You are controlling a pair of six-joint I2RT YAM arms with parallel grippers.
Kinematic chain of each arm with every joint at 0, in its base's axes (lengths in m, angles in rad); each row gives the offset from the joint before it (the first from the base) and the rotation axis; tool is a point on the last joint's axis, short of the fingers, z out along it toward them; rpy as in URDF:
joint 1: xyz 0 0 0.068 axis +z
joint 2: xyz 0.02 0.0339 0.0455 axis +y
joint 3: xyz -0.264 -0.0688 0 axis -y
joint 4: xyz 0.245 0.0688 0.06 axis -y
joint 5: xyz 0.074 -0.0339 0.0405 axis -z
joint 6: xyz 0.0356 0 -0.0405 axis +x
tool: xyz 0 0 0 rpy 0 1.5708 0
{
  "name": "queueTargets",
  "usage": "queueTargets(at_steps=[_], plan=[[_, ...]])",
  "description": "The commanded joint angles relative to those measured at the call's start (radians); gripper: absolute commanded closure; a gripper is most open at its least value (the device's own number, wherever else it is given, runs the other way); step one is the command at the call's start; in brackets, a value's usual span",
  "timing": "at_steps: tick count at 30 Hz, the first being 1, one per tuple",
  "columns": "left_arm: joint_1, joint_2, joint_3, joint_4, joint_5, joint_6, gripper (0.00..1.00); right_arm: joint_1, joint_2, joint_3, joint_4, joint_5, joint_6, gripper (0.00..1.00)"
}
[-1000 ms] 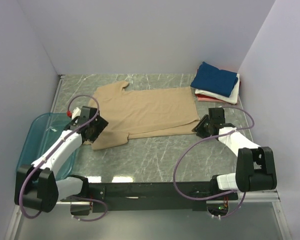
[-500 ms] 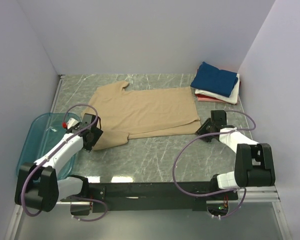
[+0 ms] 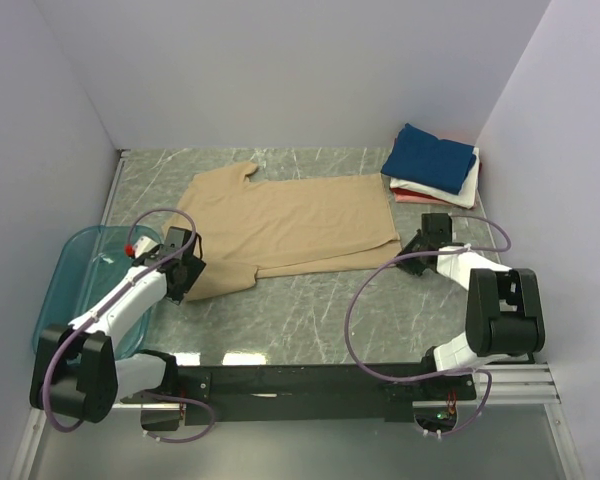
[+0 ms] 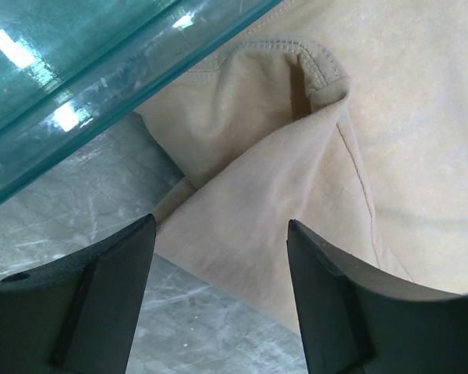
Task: Fold and stack the t-shirts
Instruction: Fold the tshirt
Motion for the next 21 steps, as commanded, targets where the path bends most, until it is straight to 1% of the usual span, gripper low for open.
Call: queueTargets(at_steps=[1, 2, 3, 5, 9, 17, 21], plan=[[-0.003, -0.033, 0.04, -0.028, -0.029, 0.008, 0.27, -0.012, 0.035, 0.026, 0.012, 0.037, 0.0, 0.83], [-0.003, -0.042, 0.04, -0.036, -0.029, 0.009, 0.27, -0.017, 0.032, 0.02, 0.009, 0.041, 0.0, 0.92], [-0.003, -0.049, 0.045, -0.04, -0.032, 0.011, 0.27, -0.021, 0.023, 0.017, 0.006, 0.043, -0.003, 0.98], [-0.003, -0.066, 0.045, -0.048, -0.034, 0.017, 0.27, -0.032, 0.011, 0.016, -0.014, 0.061, -0.009, 1.0], [-0.003, -0.091, 0.059, -0.083, -0.043, 0.031, 0.27, -0.063, -0.073, -0.013, -0.055, 0.084, -0.018, 1.0], [-0.003, -0.155, 0.056, -0.12, -0.026, 0.034, 0.28, -0.158, -0.233, -0.101, -0.167, 0.046, -0.035, 1.0], [-0.007, -0.18, 0.031, -0.131, -0.006, 0.02, 0.28, -0.204, -0.325, -0.133, -0.212, 0.017, -0.056, 1.0]])
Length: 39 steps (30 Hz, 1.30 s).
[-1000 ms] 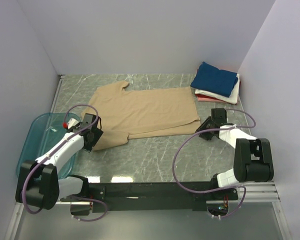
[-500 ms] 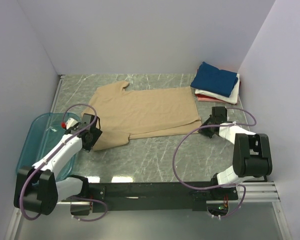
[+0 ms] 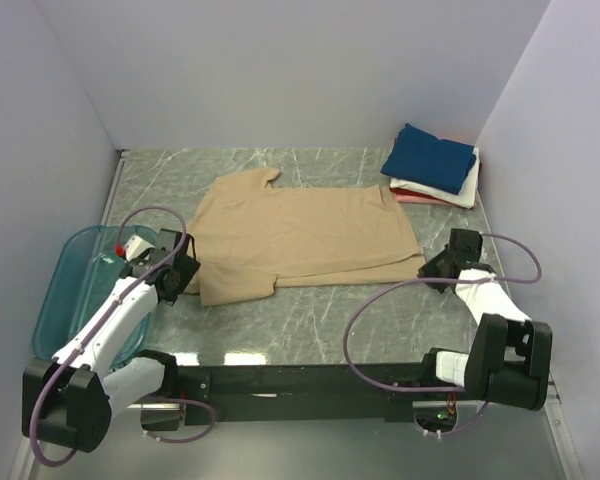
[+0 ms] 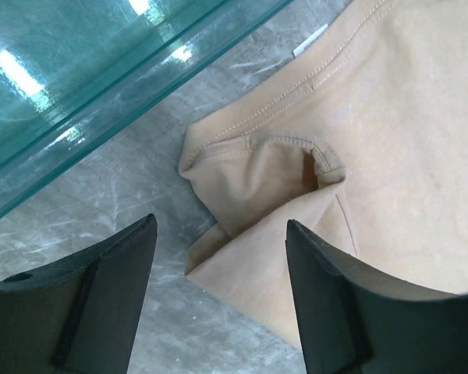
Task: Fold and stack the t-shirts
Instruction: Fold the tshirt
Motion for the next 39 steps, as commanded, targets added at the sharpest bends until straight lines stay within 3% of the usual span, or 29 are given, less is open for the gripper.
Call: queueTargets(at_steps=[1, 4, 11, 12, 16, 19, 25, 31, 39], plan=[[-0.012, -0.036, 0.002, -0.027, 0.011, -0.005, 0.28, -0.036, -0.088, -0.033, -0.074, -0.004, -0.031, 1.0], [-0.026, -0.055, -0.031, -0.028, 0.014, -0.028, 0.28, -0.056, -0.146, -0.071, -0.105, -0.033, -0.042, 1.0], [-0.054, -0.011, -0.098, 0.022, 0.014, -0.076, 0.28, -0.059, -0.2, -0.064, -0.108, -0.135, -0.097, 0.51], [-0.055, -0.006, -0.103, 0.033, 0.008, -0.08, 0.29, -0.058, -0.209, -0.059, -0.107, -0.166, -0.119, 0.49], [-0.054, 0.016, -0.101, 0.064, -0.027, -0.093, 0.36, 0.01, -0.281, -0.036, -0.09, -0.215, -0.152, 0.48], [-0.054, 0.032, -0.095, 0.094, -0.001, -0.08, 0.45, 0.175, -0.313, -0.021, -0.058, -0.179, -0.123, 0.48], [-0.054, -0.055, -0.14, 0.151, 0.083, -0.041, 0.51, 0.531, -0.304, -0.034, 0.137, -0.13, -0.054, 0.44], [-0.054, -0.142, -0.189, 0.131, 0.113, -0.031, 0.48, 0.782, -0.139, 0.033, 0.289, -0.077, -0.037, 0.44], [-0.06, -0.204, -0.278, 0.196, 0.179, -0.04, 0.47, 0.982, 0.15, 0.185, 0.403, -0.041, -0.031, 0.44]])
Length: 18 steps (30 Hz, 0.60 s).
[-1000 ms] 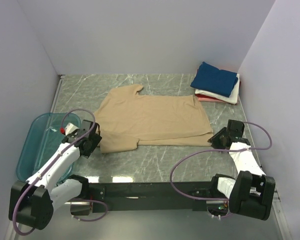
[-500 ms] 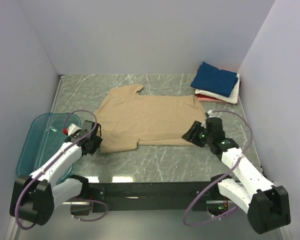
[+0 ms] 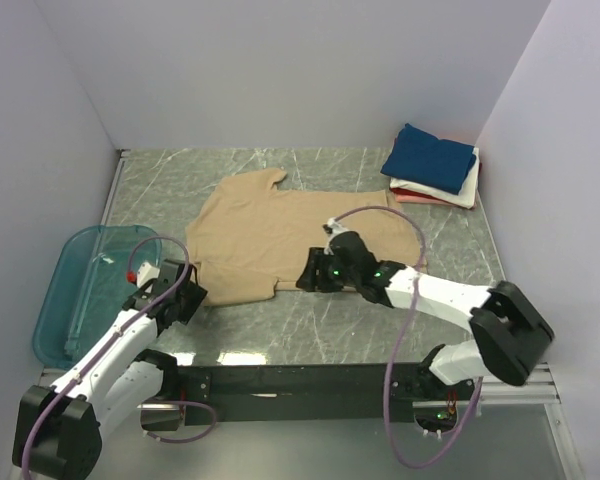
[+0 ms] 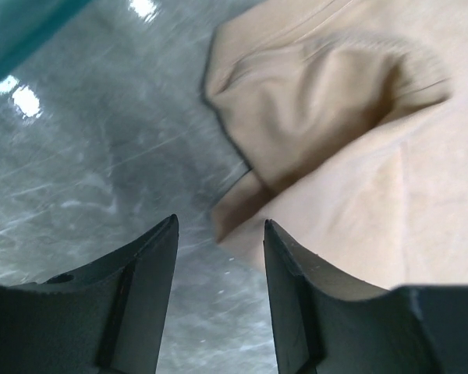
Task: Fold and stack the t-shirts
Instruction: Fold the tshirt
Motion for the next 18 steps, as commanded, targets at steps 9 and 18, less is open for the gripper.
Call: queueTargets(at_steps=[9, 18], plan=[[-0.016, -0.009, -0.037, 0.116, 0.055, 0.032, 0.47, 0.18, 0.293, 0.219, 0.136, 0.045, 0.016, 0.44], [-0.016, 0.043, -0.029, 0.172, 0.059, 0.062, 0.6, 0.223, 0.436, 0.304, 0.123, 0.058, 0.026, 0.45]])
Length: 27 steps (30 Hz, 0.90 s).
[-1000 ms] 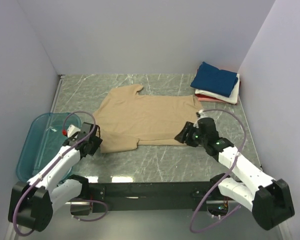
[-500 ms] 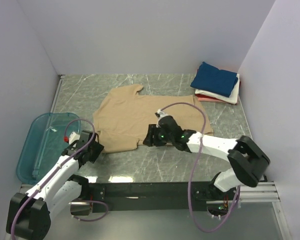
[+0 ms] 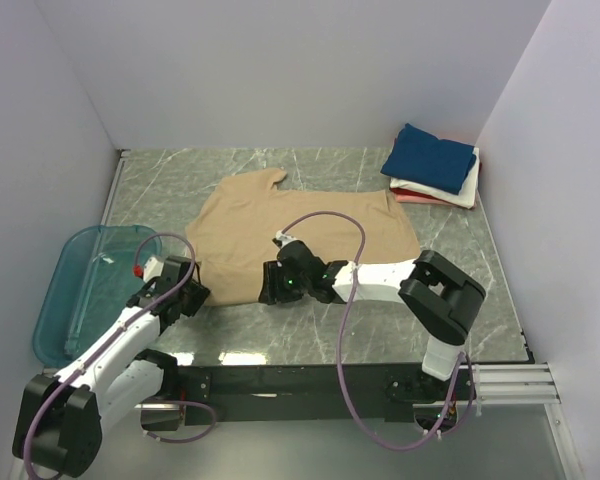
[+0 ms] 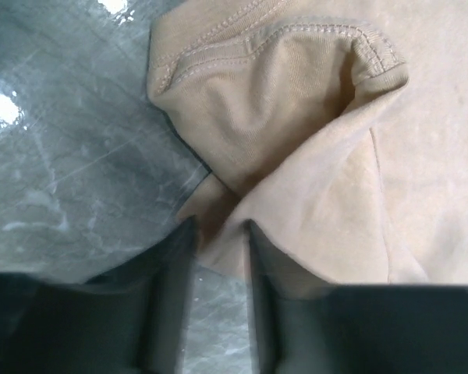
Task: Fold and stack the t-shirts
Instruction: Fold the tshirt
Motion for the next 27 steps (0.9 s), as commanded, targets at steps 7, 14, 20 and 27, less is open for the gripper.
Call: queueTargets(at_steps=[7, 14, 20, 27], plan=[[-0.004, 0.032, 0.047, 0.046, 0.029, 0.053, 0.9, 0.007, 0.062, 0.081, 0.006, 0.031, 0.01, 0.54], [-0.004, 0.046, 0.117, 0.021, 0.038, 0.089, 0.99, 0.005, 0.054, 0.142, -0.059, 0.07, -0.008, 0.87], [-0.004, 0.084, 0.195, 0.009, 0.04, 0.114, 0.99, -0.03, 0.031, 0.188, -0.106, 0.062, -0.021, 1.0], [-0.003, 0.26, 0.37, 0.01, 0.037, 0.151, 1.0, -0.127, 0.062, 0.275, -0.149, -0.045, -0.019, 1.0]])
